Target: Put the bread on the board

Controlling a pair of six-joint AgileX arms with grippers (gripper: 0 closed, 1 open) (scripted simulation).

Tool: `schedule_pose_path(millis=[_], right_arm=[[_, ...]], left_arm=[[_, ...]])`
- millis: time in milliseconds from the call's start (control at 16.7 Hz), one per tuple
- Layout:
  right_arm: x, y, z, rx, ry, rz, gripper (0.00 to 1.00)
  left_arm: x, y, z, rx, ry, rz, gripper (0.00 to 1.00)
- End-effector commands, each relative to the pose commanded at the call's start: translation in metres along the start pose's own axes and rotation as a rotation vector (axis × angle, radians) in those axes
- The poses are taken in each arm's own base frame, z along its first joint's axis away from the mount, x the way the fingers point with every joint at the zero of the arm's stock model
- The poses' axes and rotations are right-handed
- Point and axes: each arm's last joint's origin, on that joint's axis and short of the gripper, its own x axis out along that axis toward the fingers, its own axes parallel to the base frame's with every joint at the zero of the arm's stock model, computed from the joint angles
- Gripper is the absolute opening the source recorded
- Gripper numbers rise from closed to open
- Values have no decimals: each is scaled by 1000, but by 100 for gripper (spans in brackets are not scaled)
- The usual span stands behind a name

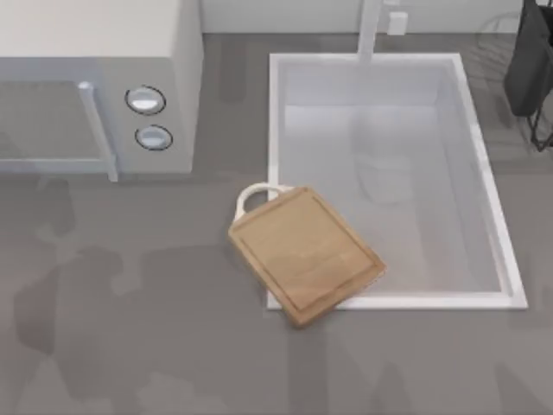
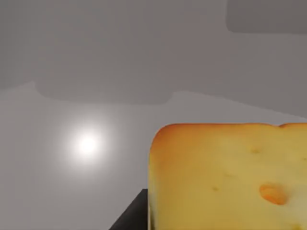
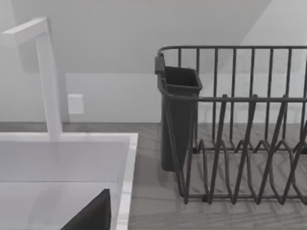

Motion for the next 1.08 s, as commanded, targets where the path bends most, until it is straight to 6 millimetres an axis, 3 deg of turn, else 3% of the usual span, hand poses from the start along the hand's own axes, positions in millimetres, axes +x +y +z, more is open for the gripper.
schedule_pose_path(millis=[240, 420, 840, 1080], right_arm=[[0, 0, 0, 0, 0, 0, 100], [0, 0, 0, 0, 0, 0, 100], [0, 0, 0, 0, 0, 0, 100], [0, 0, 0, 0, 0, 0, 100]], left_arm=[[-2, 5, 44, 482, -44, -29, 0], [8, 4, 84, 915, -95, -97, 0], [55, -15, 185, 1961, -316, -290, 0], [79, -30, 238, 2505, -439, -306, 0]])
